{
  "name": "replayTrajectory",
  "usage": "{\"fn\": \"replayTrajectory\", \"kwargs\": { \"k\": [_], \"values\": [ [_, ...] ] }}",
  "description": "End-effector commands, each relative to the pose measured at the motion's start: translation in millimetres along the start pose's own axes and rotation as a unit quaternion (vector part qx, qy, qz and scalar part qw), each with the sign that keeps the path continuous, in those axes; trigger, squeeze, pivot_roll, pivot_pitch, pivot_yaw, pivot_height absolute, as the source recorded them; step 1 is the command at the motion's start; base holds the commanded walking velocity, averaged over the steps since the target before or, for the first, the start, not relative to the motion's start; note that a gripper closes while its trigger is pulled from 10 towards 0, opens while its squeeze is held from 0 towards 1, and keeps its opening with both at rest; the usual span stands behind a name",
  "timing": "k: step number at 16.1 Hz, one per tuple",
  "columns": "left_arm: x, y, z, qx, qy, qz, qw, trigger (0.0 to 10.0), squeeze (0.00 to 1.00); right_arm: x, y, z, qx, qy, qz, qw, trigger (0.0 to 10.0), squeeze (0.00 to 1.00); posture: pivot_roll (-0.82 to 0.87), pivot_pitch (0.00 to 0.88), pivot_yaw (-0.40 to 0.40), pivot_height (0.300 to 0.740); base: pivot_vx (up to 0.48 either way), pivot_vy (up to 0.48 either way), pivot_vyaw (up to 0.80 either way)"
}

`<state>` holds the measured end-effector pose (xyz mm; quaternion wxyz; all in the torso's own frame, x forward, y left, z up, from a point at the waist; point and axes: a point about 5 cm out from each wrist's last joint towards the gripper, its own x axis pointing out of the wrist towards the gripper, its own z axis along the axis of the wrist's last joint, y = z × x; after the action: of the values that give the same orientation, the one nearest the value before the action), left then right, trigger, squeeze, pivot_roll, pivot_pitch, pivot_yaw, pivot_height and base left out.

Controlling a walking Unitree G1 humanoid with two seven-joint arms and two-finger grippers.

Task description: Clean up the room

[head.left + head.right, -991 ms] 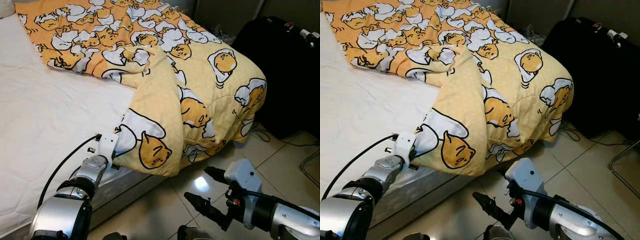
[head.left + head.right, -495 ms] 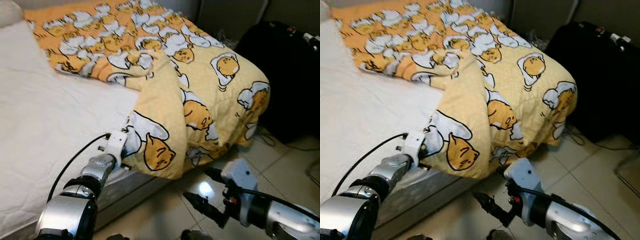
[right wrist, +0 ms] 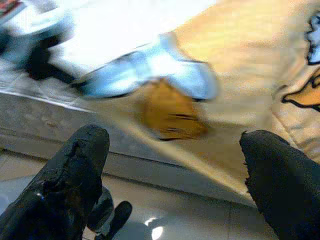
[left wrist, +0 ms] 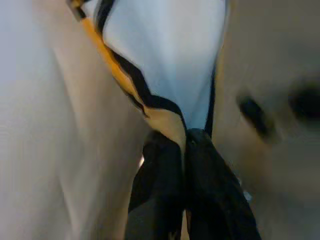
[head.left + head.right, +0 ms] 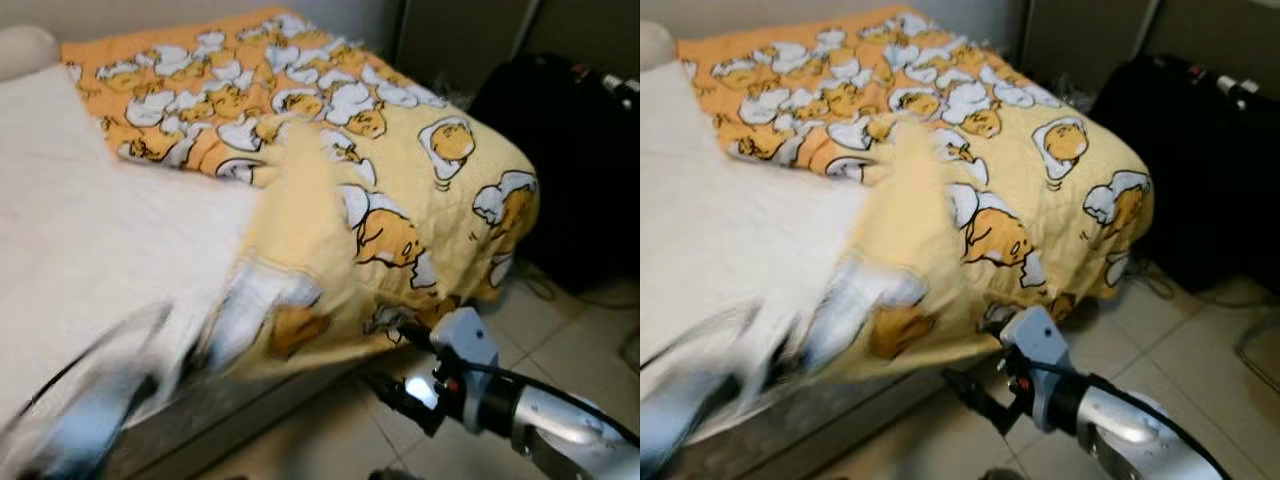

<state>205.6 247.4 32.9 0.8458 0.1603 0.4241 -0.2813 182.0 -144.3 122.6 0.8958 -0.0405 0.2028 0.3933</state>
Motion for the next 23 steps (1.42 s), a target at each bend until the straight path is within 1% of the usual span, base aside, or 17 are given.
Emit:
{"fn": "replayTrajectory", "kwargs": {
  "k": [1,2,3,4,6,7,8,9,10,15,16,17,18,19,20,21,23],
  "values": [
    [-16.9,-10.7,-7.9,0.034,0.04,-0.039,0.998,0.0,0.0,-1.0,-2.3,1.1,-0.007,-0.003,-0.005,1.0,10.0,0.0,-0.06,0.039,0.055,0.74,0.0,0.0,0.0],
    [-28.4,-18.0,-21.5,0.042,0.074,-0.063,0.994,0.0,0.0,-1.5,-2.5,0.5,-0.007,-0.002,-0.006,1.0,10.0,0.0,-0.06,0.045,0.056,0.74,0.0,0.0,0.0],
    [-44.3,-30.5,-37.1,0.054,0.125,-0.11,0.985,0.0,0.0,-2.0,-2.2,-0.6,-0.007,0.0,-0.005,1.0,10.0,0.0,-0.06,0.048,0.055,0.74,0.0,0.0,0.0],
    [-53.4,-43.0,-51.5,0.059,0.172,-0.16,0.97,0.0,0.0,-1.4,-1.5,-1.5,-0.007,0.001,-0.003,1.0,10.0,0.0,-0.05,0.051,0.055,0.74,0.0,0.0,0.0],
    [-58.1,-50.5,-68.0,0.077,0.218,-0.185,0.955,0.0,0.0,-1.3,-0.7,-1.9,-0.008,0.002,0.0,1.0,10.0,0.0,-0.06,0.053,0.053,0.74,0.0,0.0,0.0],
    [-58.6,-52.6,-77.0,0.1,0.24,-0.186,0.948,2.4,0.0,-1.5,-0.6,-2.2,-0.009,0.003,0.002,1.0,10.0,0.0,-0.06,0.055,0.052,0.74,0.0,0.0,0.0],
    [-52.4,-48.8,-71.0,0.117,0.22,-0.156,0.956,10.0,0.0,-1.7,-1.2,-2.7,-0.009,0.004,0.003,1.0,10.0,0.0,-0.06,0.056,0.051,0.74,0.0,0.0,0.0],
    [-47.3,-46.5,-60.6,0.099,0.194,-0.149,0.965,10.0,0.01,-1.5,-1.6,-3.2,-0.01,0.005,0.003,1.0,10.0,0.0,-0.06,0.056,0.046,0.74,0.0,0.0,0.0],
    [-41.5,-44.8,-36.2,0.072,0.146,-0.162,0.973,10.0,1.0,-0.9,-1.5,-3.6,-0.013,0.008,0.008,1.0,10.0,0.0,-0.06,0.057,0.046,0.74,0.0,0.0,0.0],
    [-32.6,-47.4,-21.2,0.062,0.109,-0.201,0.972,10.0,1.0,-1.1,0.8,-5.0,-0.011,0.007,0.008,1.0,10.0,0.0,-0.06,0.052,0.055,0.74,0.0,0.0,0.0],
    [-30.1,-38.4,-9.2,0.046,0.072,-0.17,0.982,10.0,1.0,-1.2,0.6,-5.2,-0.01,0.006,0.006,1.0,10.0,0.0,-0.06,0.053,0.057,0.74,0.0,0.0,0.0],
    [-36.2,-29.4,8.9,0.026,0.02,-0.138,0.99,10.0,1.0,-1.3,0.5,-5.1,-0.01,0.005,0.004,1.0,10.0,0.0,-0.06,0.052,0.056,0.74,0.0,0.0,0.0],
    [-33.4,-22.1,27.0,0.015,-0.022,-0.11,0.994,10.0,1.0,-1.2,0.6,-5.2,-0.009,0.005,0.004,1.0,10.0,0.0,-0.06,0.052,0.056,0.74,0.0,0.0,0.0],
    [-24.9,-10.2,50.7,-0.007,-0.087,-0.061,0.994,10.0,1.0,0.1,0.6,-5.9,-0.008,0.005,0.005,1.0,10.0,0.0,-0.05,0.052,0.044,0.74,0.0,0.0,0.0],
    [-19.9,-3.9,61.3,-0.027,-0.121,-0.034,0.992,10.0,1.0,1.2,0.8,-6.1,-0.008,0.005,0.006,1.0,10.0,0.0,-0.05,0.054,0.041,0.74,0.0,0.0,0.0],
    [-10.1,7.8,76.3,-0.07,-0.172,0.017,0.982,10.0,1.0,3.5,1.5,-5.2,-0.009,0.004,0.008,1.0,10.0,0.0,-0.06,0.056,0.035,0.74,0.0,0.0,0.0],
    [11.1,21.1,88.6,-0.067,-0.173,0.087,0.979,10.0,1.0,6.7,0.6,-2.1,-0.01,0.0,0.011,1.0,10.0,0.0,-0.06,0.06,0.026,0.74,0.0,0.0,0.0]
  ]
}}
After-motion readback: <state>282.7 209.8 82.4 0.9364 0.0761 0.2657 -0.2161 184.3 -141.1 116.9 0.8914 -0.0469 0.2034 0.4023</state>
